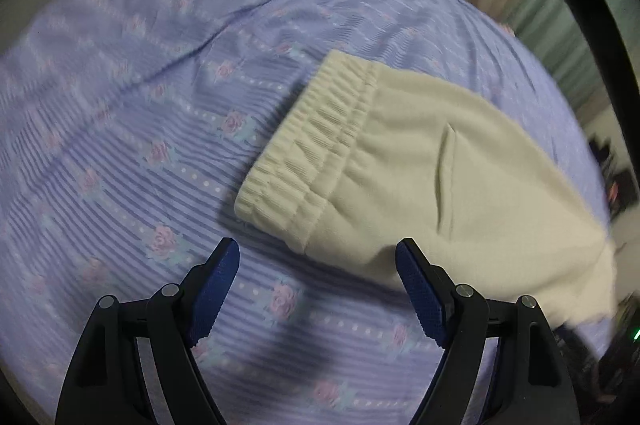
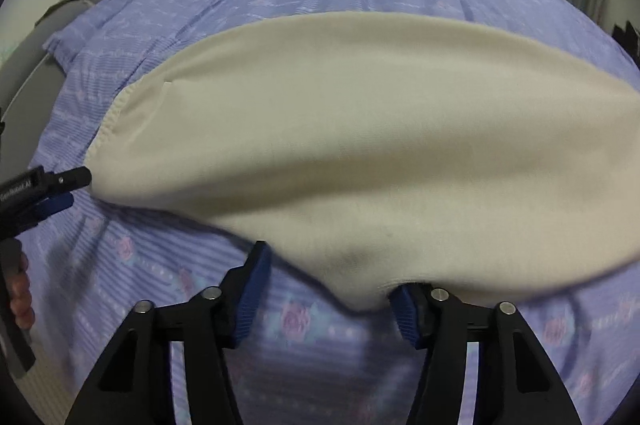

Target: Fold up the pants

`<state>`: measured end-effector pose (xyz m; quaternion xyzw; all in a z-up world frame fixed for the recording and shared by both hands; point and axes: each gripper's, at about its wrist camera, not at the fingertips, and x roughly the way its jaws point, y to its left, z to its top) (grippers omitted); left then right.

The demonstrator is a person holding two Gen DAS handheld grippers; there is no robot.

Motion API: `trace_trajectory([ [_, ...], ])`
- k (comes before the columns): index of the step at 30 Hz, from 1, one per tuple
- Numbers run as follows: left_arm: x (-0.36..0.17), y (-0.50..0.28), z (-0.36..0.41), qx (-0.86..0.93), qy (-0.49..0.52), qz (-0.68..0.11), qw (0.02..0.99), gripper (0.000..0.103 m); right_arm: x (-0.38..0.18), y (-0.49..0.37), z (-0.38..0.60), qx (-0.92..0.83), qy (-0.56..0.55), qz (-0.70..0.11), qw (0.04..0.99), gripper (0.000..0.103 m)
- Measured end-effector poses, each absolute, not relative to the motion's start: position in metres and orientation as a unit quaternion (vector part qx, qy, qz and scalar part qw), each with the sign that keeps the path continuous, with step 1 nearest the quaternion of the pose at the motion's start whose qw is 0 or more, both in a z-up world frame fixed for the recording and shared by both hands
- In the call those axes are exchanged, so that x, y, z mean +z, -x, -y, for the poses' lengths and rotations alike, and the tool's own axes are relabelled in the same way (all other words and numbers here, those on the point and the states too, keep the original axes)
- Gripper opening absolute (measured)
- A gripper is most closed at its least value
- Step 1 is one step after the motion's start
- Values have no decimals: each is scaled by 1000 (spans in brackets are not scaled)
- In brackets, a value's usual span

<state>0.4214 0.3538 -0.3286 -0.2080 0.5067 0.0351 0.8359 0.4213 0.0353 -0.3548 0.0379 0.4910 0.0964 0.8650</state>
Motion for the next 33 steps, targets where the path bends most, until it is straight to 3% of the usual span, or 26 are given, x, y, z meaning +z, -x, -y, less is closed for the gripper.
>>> trace_trajectory([
  [8, -347, -446, -354, 28, 273, -496, 824, 80, -347, -409, -45, 105, 18, -495, 862, 51],
  [10, -344, -453, -350, 33, 264, -488, 831, 72, -350, -405, -50, 107, 38, -496, 861, 47],
  [12, -340, -462, -348, 50, 246, -488, 836, 50, -353, -406, -52, 109, 55, -499, 858, 41],
  [14, -333, -467, -350, 71, 241, -478, 842, 37, -352, -409, -49, 102, 55, -503, 857, 24],
  [18, -314, -472, -337, 88, 189, -472, 857, 29, -339, -409, -45, 112, 60, -516, 847, 10],
  [22, -286, -470, -321, 102, 102, -452, 880, 29, -316, -390, -42, 132, 70, -514, 844, 6],
  [28, -332, -477, -337, 105, 79, -505, 853, 31, -342, -385, -40, 128, 68, -551, 822, 5],
  [31, -341, -479, -335, 114, 62, -507, 852, 42, -348, -384, -40, 124, 71, -560, 816, 5],
  [33, -338, -480, -333, 126, 38, -506, 853, 65, -349, -386, -35, 115, 53, -564, 816, 5],
])
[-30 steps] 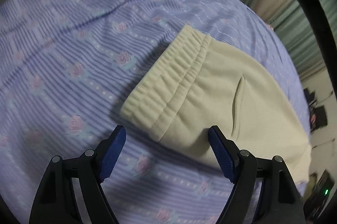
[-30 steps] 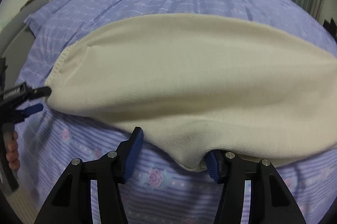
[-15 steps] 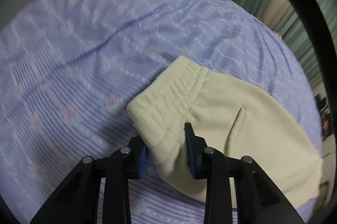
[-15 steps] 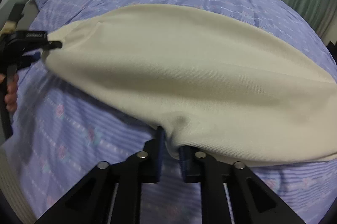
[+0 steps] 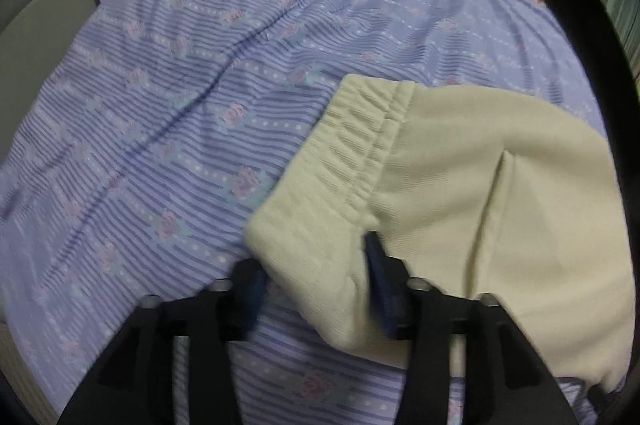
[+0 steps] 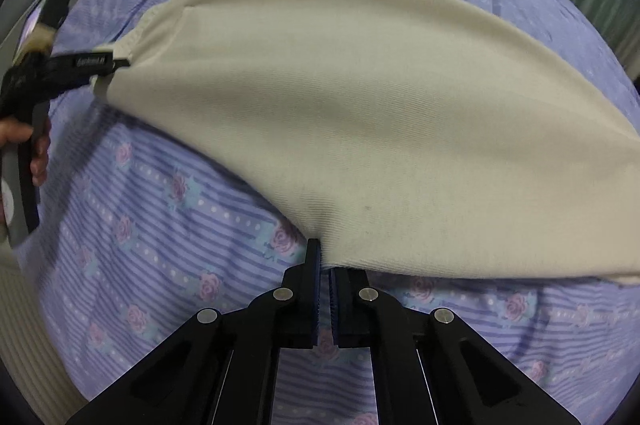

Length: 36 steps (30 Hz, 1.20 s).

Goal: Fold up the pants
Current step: 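Lay the trousers flat and open both tools, then move both tools toward the waistband end of the folded trousers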

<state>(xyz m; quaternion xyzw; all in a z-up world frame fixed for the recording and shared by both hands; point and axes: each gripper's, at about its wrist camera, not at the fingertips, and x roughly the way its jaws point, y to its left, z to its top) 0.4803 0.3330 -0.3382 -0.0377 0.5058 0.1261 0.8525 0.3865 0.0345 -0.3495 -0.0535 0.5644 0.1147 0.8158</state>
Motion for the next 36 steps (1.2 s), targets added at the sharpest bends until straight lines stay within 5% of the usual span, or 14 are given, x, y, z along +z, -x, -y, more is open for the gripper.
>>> trace_trajectory([
  [3, -319, -476, -331, 122, -3, -494, 861, 76, -344, -388, -32, 91, 37, -575, 812, 18],
  [5, -297, -466, -327, 113, -31, -480, 869, 83, -330, -384, -31, 93, 23, -564, 820, 45],
  [7, -271, -452, -322, 105, -57, -457, 881, 88, -305, -377, -26, 83, 17, -541, 836, 54],
  [18, -129, -371, -259, -39, -72, -398, 914, 90, -152, -327, 32, 32, -24, -458, 888, 54],
  [36, -62, -295, -47, -201, -65, -333, 919, 91, -65, -244, 196, -47, -57, -394, 916, 54],
])
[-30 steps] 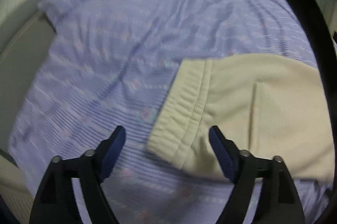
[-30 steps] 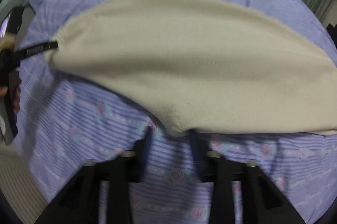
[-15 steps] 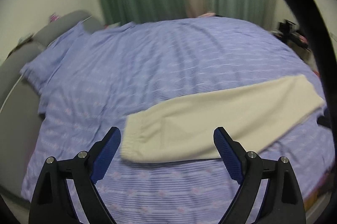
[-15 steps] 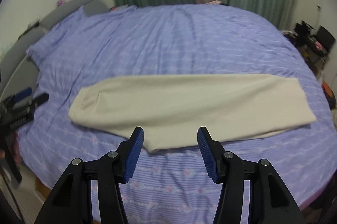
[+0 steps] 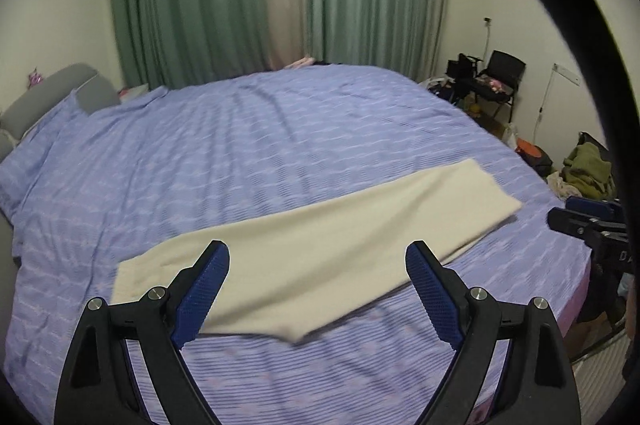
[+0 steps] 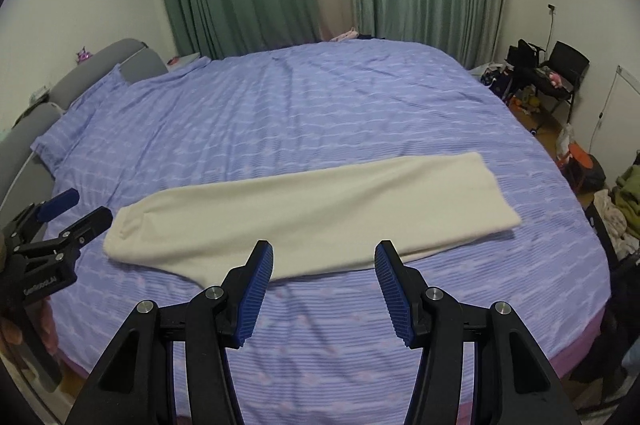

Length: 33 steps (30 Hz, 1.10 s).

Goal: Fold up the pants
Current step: 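Move both tools toward the waistband end of the folded trousers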

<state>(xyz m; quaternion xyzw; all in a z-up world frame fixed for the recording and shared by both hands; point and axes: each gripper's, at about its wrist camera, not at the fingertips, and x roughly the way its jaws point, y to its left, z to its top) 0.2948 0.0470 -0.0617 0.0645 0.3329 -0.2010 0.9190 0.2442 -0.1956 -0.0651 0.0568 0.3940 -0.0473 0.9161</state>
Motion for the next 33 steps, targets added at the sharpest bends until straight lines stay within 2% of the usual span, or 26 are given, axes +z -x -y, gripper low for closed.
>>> trace_trajectory([
  [7, -44, -260, 62, -146, -39, -318, 936, 91, -59, -228, 299, 15, -28, -379, 925, 54],
  [9, -43, -250, 86, -140, -24, -312, 939, 95, -56, -224, 335, 35, -25, -368, 929, 54],
  [16, -62, -239, 187, -145, -37, -335, 930, 95, -72, -228, 435, 34, -38, -386, 921, 54],
  [20, -76, -248, 241, -173, -74, -323, 928, 95, -98, -237, 479, 5, -57, -395, 917, 54],
  [27, -129, -284, 338, -252, -128, -330, 901, 94, -165, -268, 547, -56, -89, -409, 906, 54],
  [33, -196, -314, 419, -313, -197, -340, 865, 88, -223, -285, 596, -108, -123, -424, 891, 54],
])
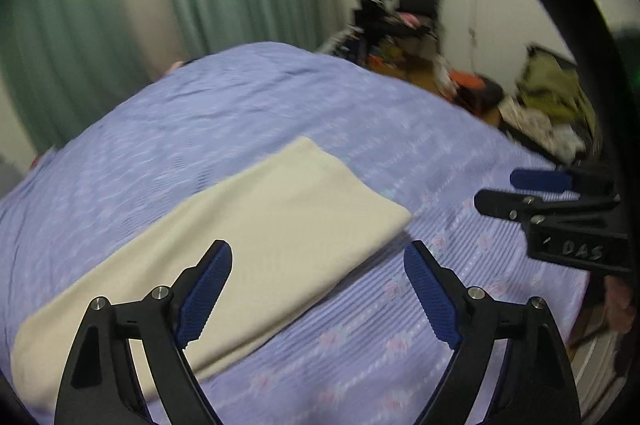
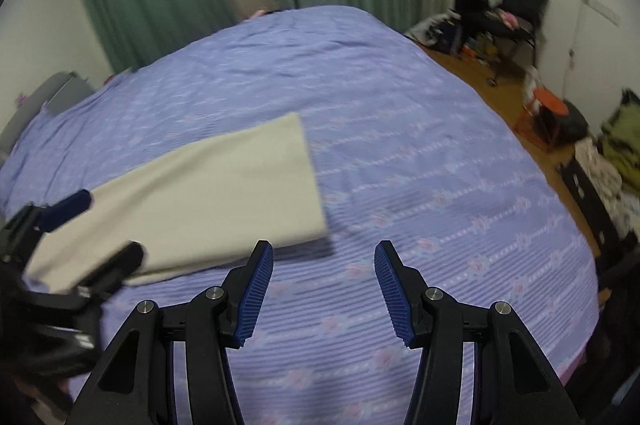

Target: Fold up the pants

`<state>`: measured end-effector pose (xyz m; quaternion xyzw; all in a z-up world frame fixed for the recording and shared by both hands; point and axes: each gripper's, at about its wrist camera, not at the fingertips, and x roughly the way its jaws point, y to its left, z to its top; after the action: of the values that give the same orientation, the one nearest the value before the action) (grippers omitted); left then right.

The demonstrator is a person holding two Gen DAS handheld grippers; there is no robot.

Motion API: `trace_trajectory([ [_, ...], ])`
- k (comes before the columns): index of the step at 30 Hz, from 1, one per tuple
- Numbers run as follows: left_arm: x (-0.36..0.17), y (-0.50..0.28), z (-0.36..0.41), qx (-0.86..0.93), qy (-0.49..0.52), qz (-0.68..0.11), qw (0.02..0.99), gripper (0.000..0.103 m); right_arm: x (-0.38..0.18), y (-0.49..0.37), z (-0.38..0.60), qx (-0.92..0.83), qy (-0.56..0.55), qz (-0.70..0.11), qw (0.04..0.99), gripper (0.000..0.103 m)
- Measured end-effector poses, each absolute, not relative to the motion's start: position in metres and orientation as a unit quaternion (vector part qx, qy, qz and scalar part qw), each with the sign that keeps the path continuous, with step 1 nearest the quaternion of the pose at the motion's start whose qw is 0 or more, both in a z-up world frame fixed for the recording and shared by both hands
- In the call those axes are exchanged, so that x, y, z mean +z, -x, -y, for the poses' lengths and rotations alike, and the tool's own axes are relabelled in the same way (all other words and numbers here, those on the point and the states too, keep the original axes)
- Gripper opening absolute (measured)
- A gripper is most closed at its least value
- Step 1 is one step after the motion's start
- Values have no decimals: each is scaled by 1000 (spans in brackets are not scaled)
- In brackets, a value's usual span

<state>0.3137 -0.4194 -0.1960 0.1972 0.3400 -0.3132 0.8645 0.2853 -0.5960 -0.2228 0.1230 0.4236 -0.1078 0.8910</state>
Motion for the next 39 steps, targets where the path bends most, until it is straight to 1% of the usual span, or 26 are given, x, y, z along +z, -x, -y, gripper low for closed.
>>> trace_trajectory([
  [5, -255, -321, 480, -351, -254, -338, 836, 84, -264, -290, 627, -135, -134, -444, 875, 52],
  [10, -295, -323, 521, -375, -288, -345, 811, 76, -291, -286, 652, -150, -142, -452, 868, 52],
  [11, -300, -324, 528, -375, -294, -345, 809, 73, -294, -285, 656, -152, -146, -454, 866, 52],
  [13, -309, -329, 539, -369, -307, -351, 804, 64, -300, -286, 665, -153, -152, -455, 864, 49],
  [14, -311, -332, 544, -367, -307, -354, 803, 53, -302, -287, 667, -154, -154, -454, 864, 48],
  [15, -311, -337, 547, -367, -306, -360, 801, 36, -304, -288, 669, -152, -159, -455, 863, 47],
  [17, -300, -344, 542, -371, -284, -369, 804, 24, -305, -292, 671, -145, -166, -454, 863, 45],
  [18, -293, -347, 538, -369, -268, -367, 811, 19, -305, -295, 671, -139, -170, -452, 864, 45],
  [19, -285, -351, 535, -360, -254, -362, 822, 17, -305, -297, 671, -132, -175, -450, 866, 45],
  [21, -261, -364, 517, -344, -214, -358, 841, 16, -305, -306, 668, -110, -190, -441, 870, 45],
  [25, -250, -384, 499, -332, -174, -375, 848, 15, -311, -331, 658, -61, -219, -428, 874, 45],
  [32, -248, -385, 491, -322, -179, -362, 856, 14, -344, -384, 637, 14, -258, -444, 858, 45],
  [37, -225, -371, 491, -320, -187, -324, 870, 13, -370, -404, 633, 23, -282, -471, 835, 46],
  [38, -223, -369, 491, -322, -186, -322, 871, 13, -369, -407, 632, 22, -284, -470, 835, 30],
  [39, -221, -369, 491, -319, -188, -320, 872, 13, -367, -408, 630, 29, -283, -470, 836, 24],
])
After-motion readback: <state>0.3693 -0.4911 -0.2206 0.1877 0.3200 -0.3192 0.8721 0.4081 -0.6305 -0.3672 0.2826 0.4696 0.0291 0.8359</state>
